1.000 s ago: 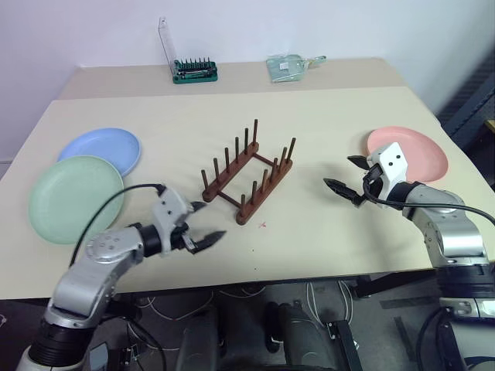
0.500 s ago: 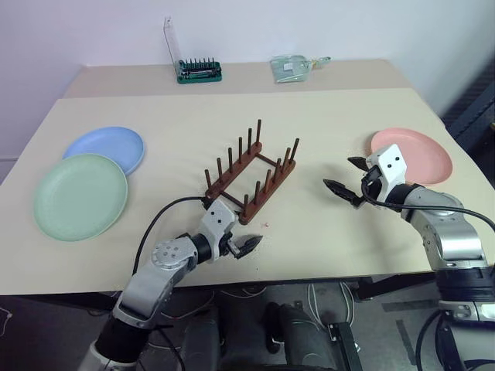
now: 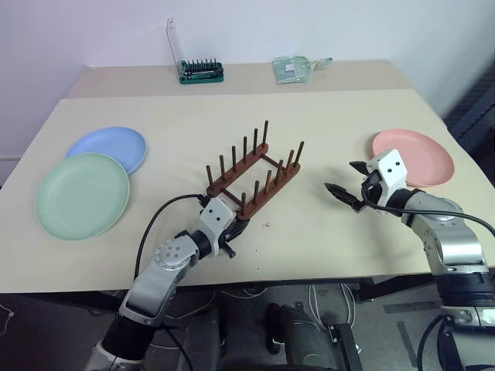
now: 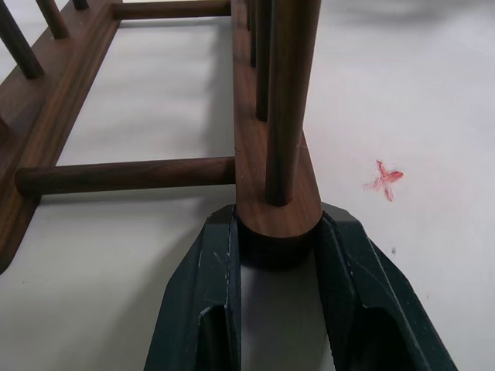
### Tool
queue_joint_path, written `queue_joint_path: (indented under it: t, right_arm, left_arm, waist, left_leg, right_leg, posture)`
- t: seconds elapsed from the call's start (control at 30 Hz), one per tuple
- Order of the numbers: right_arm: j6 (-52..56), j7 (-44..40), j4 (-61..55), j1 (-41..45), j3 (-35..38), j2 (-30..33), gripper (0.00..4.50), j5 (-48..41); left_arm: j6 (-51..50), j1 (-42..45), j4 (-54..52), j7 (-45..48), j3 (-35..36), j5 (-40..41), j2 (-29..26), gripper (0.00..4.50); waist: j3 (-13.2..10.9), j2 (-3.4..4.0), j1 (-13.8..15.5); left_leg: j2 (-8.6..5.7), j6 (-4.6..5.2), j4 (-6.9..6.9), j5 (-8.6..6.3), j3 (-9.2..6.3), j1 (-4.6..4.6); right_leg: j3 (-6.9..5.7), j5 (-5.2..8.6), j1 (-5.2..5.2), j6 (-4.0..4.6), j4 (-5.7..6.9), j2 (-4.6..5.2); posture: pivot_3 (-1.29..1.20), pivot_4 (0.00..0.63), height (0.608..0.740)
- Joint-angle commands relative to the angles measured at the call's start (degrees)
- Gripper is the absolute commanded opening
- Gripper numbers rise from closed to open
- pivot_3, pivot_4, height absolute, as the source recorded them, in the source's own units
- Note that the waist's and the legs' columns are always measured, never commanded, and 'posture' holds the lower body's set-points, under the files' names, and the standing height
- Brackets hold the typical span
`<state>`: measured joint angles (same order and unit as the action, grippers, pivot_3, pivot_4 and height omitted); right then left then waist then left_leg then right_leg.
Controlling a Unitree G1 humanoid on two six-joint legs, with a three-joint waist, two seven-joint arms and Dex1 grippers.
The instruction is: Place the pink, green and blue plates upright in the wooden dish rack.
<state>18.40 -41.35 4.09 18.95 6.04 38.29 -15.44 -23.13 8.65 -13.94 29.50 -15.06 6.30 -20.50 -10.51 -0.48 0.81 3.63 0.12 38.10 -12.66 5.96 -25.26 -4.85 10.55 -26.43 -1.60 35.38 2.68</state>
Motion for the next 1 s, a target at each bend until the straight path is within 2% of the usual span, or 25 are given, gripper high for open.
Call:
queue_joint_path:
  t: [0.03, 0.17, 0.3, 0.47, 0.57, 0.73, 0.8, 0.9, 0.93, 1.0]
  right_arm:
    - [-0.31, -0.51, -2.54, -1.73, 0.64, 1.23, 4.5, 0.71]
    - [-1.79, -0.96, -1.68, -3.66, 0.48, 1.8, 4.5, 2.25]
    - [-2.05, 0.68, -0.73, -3.87, 1.56, 1.21, 4.5, 3.01]
    - [-2.51, 1.79, -2.32, -6.81, 3.02, 1.13, 4.5, 2.79]
    - [-2.91, 2.27, -2.87, -8.33, 3.89, 1.1, 4.5, 2.73]
    - [-4.19, 2.63, -2.96, -11.02, 5.16, 1.63, 4.5, 3.14]
    - [-4.64, 1.95, -2.86, -12.12, 5.86, 2.51, 4.5, 3.32]
    - [-4.52, -1.68, -3.66, -14.25, 6.76, 4.35, 4.5, 1.59]
    - [-3.87, -3.32, -4.91, -15.14, 6.77, 5.0, 3.94, 0.59]
    - [-2.34, -5.97, -7.55, -16.44, 6.13, 5.91, 3.18, -0.98]
  left_arm:
    - [5.33, 2.62, 3.96, 6.7, -1.05, -1.13, -3.9, 0.71]
    - [12.97, 9.42, 11.67, 20.87, -2.7, 0.9, -9.02, 0.71]
    - [17.01, 19.34, 23.86, 31.49, -3.41, 2.56, -8.01, 0.71]
    - [24.4, 27.51, 38.16, 37.17, -3.74, 0.73, -4.94, 0.71]
    - [26.01, 29.5, 42.85, 38.72, -3.2, 0.54, -3.64, 0.71]
    - [25.72, 28.27, 43.3, 36.85, -2.98, -2.06, -4.86, 3.21]
    - [23.16, 25.16, 39.67, 36.26, -2.2, -2.42, -7.56, 4.16]
    - [16.04, 19.13, 31.38, 36.25, 0.45, 0.17, -11.69, 4.16]
    - [13.6, 16.59, 27.75, 36.88, 1.22, 1.6, -13.12, 3.6]
    - [10.5, 11.76, 20.47, 37.96, 1.95, 4.18, -15.26, 2.72]
  waist:
    - [0.0, 0.0, 0.0]
    - [0.02, 0.03, -0.04]
    - [0.03, 0.05, 0.08]
    - [0.02, 0.03, 0.01]
    - [0.02, 0.03, -0.05]
    - [0.02, 0.03, -0.11]
    - [0.04, 0.04, -0.31]
    - [0.1, 0.13, -0.73]
    - [0.12, 0.14, -0.88]
    - [0.13, 0.14, -1.43]
  left_leg:
    - [0.0, 0.0, 0.0, 0.0, 0.0, 0.0]
    - [0.0, 0.0, 0.0, 0.0, 0.02, -0.02]
    - [-0.01, 0.0, 0.02, 0.0, 0.02, -0.05]
    - [-0.04, 0.02, 0.02, -0.01, 0.04, -0.07]
    - [-0.04, 0.03, 0.02, -0.01, 0.09, -0.09]
    - [-0.03, 0.03, 0.02, 0.0, 0.04, -0.05]
    - [-0.02, 0.03, 0.02, -0.01, 0.03, -0.04]
    - [0.02, 0.08, -0.06, -0.04, 0.05, 0.06]
    - [0.03, 0.08, -0.08, -0.04, 0.05, 0.09]
    - [0.09, 0.07, -0.11, -0.04, 0.05, 0.16]
  right_leg:
    - [0.0, 0.0, 0.0, 0.0, 0.0, 0.0]
    - [-0.03, 0.01, -0.03, 0.01, -0.02, 0.01]
    - [-0.05, 0.0, -0.03, 0.01, -0.02, 0.03]
    - [-0.05, 0.0, -0.01, -0.01, -0.06, 0.02]
    - [-0.05, 0.0, -0.02, -0.02, -0.05, 0.02]
    - [-0.03, 0.0, -0.01, -0.02, -0.01, 0.01]
    - [-0.02, 0.0, -0.01, -0.03, -0.01, 0.01]
    - [0.02, 0.0, 0.02, -0.04, 0.0, -0.01]
    - [0.02, 0.01, 0.03, -0.04, 0.02, -0.02]
    - [0.02, 0.01, 0.06, -0.04, 0.03, -0.06]
  posture:
    - [0.0, 0.15, 0.73]
    - [0.0, 0.15, 0.73]
    - [0.0, 0.15, 0.73]
    - [0.0, 0.15, 0.73]
    - [0.0, 0.15, 0.73]
    - [0.0, 0.15, 0.73]
    - [0.0, 0.15, 0.73]
    - [0.0, 0.15, 0.73]
    - [0.0, 0.15, 0.73]
    - [0.0, 0.15, 0.73]
